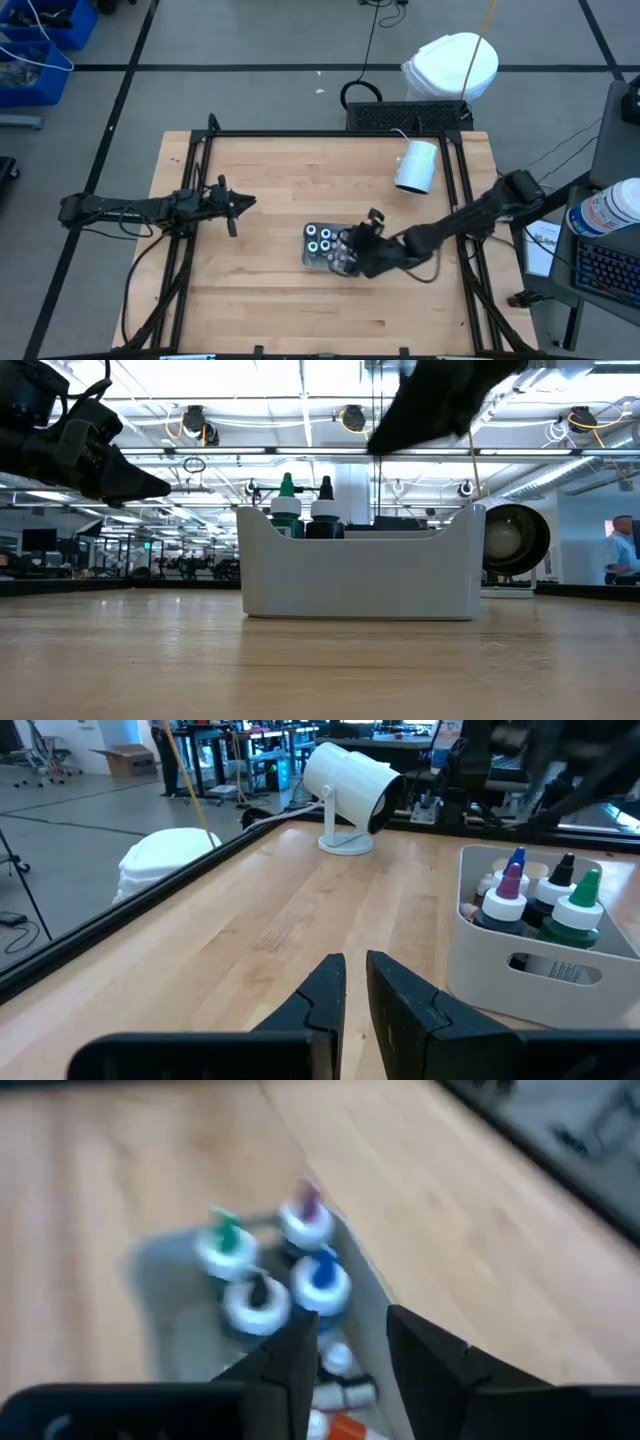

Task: Pick & Place food coloring
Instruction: Adjust the gray bin

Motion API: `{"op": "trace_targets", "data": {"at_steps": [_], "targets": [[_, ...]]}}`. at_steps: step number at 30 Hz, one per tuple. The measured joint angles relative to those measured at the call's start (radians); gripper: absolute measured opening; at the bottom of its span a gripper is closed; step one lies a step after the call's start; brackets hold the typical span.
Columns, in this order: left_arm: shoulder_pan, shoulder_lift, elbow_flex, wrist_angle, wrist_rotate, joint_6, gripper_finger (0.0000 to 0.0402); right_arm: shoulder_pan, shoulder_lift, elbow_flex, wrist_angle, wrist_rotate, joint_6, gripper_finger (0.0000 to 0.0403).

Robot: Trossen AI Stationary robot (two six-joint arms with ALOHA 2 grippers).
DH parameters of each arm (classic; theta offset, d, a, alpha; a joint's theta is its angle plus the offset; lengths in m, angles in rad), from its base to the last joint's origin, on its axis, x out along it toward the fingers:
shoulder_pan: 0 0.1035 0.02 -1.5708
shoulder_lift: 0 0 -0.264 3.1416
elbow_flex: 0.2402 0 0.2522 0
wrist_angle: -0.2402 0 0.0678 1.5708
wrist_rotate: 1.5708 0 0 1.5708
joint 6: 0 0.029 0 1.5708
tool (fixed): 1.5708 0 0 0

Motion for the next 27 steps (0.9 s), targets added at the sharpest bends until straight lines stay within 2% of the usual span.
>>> {"op": "trace_targets", "data": {"at_steps": [4,6,8,10,13,16,18,22,27], "targets": [[0.0,0.0,0.0,-0.003,0.011,0.002,0.0053,0.082,-0.074,0.001,-0.015,0.111,-0.079,0.0072],[0.0,0.0,0.0,-0.017,0.071,0.004,0.0053,0.126,-0.1,0.001,-0.06,0.155,-0.075,0.0036],[0.0,0.0,0.0,-0.037,0.171,0.005,0.0052,0.174,-0.119,0.001,-0.11,0.185,-0.042,0.001],[-0.004,0.001,0.0,-0.052,0.261,0.015,0.0044,0.218,-0.122,0.001,-0.156,0.213,0.024,0.0008],[-0.034,0.026,0.0,-0.073,0.334,0.029,0.0012,0.269,-0.121,0.001,-0.258,0.232,0.155,0.0004],[-0.086,0.079,0.0,-0.082,0.392,0.036,0.0007,0.307,-0.105,0.001,-0.377,0.218,0.325,0.0002],[-0.122,0.126,0.0,-0.056,0.391,0.041,0.0005,0.326,-0.089,0.001,-0.447,0.177,0.431,0.0001],[-0.178,0.249,0.0,0.107,0.339,0.062,0.0004,0.349,-0.06,-0.008,-0.519,0.092,0.589,0.0001],[-0.21,0.454,0.0,0.278,0.341,0.123,0.0003,0.361,-0.048,-0.071,-0.518,0.023,0.702,0.0]]}}
